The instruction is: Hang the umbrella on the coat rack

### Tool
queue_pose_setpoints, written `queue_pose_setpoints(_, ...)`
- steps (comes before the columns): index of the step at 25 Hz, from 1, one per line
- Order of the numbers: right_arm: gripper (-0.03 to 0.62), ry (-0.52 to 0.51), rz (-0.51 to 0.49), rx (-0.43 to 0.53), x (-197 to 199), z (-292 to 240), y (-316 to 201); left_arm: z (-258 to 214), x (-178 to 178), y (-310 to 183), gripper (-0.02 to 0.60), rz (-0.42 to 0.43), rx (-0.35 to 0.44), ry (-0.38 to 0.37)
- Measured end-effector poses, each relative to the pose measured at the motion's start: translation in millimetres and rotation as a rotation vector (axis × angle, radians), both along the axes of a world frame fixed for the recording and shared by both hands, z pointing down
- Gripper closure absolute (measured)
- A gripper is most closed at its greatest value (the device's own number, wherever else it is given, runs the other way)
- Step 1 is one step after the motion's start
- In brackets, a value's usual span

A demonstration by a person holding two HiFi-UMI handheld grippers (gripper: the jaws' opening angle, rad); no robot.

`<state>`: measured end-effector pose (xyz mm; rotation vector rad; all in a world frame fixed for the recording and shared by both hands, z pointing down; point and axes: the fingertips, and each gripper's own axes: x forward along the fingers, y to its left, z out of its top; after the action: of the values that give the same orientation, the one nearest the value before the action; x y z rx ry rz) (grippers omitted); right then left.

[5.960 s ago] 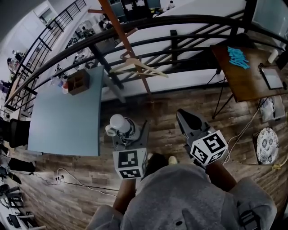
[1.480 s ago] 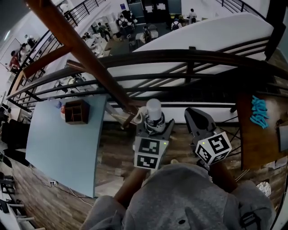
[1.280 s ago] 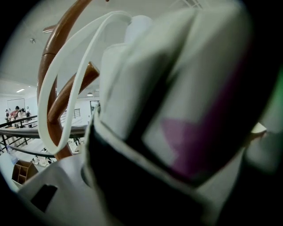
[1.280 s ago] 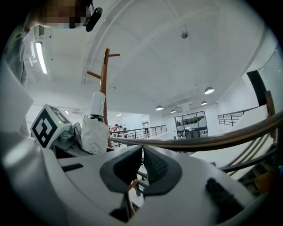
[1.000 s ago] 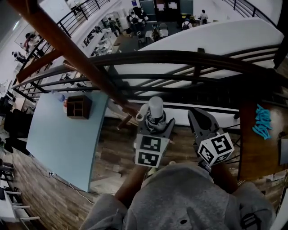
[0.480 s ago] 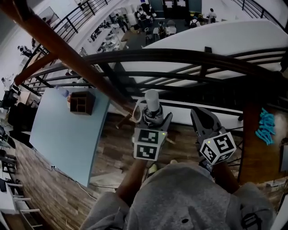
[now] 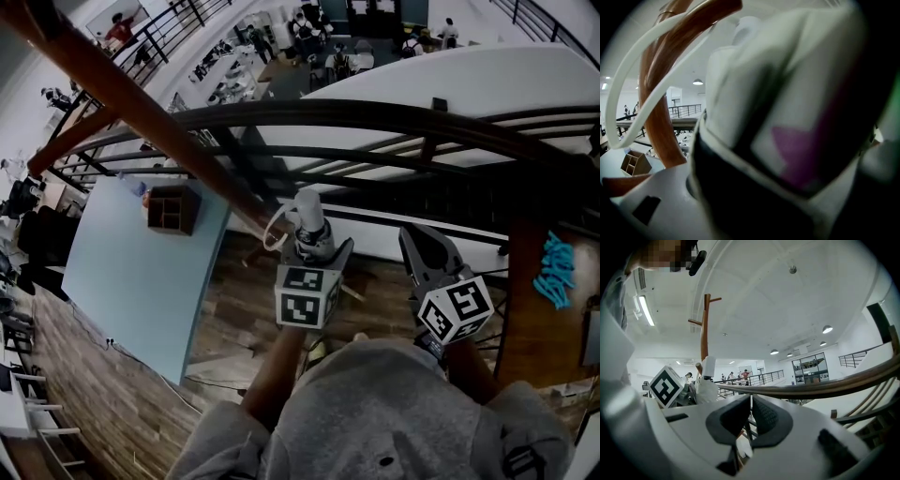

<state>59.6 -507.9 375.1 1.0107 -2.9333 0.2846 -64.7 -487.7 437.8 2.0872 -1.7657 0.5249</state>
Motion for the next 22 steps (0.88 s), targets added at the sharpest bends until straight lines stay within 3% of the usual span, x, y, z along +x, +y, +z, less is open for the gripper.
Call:
queue_pose_setpoints(7,0.568,0.012,-0.025,-0.016,-2,7,8,36,-4,13,0.284,-0.044,-0.081,0.096)
queue_pose_setpoints(22,0.568,0.038,-0.06,-0.039,-10,15,23,90,-13,38,0.284,-0.09,-0.151,0.129)
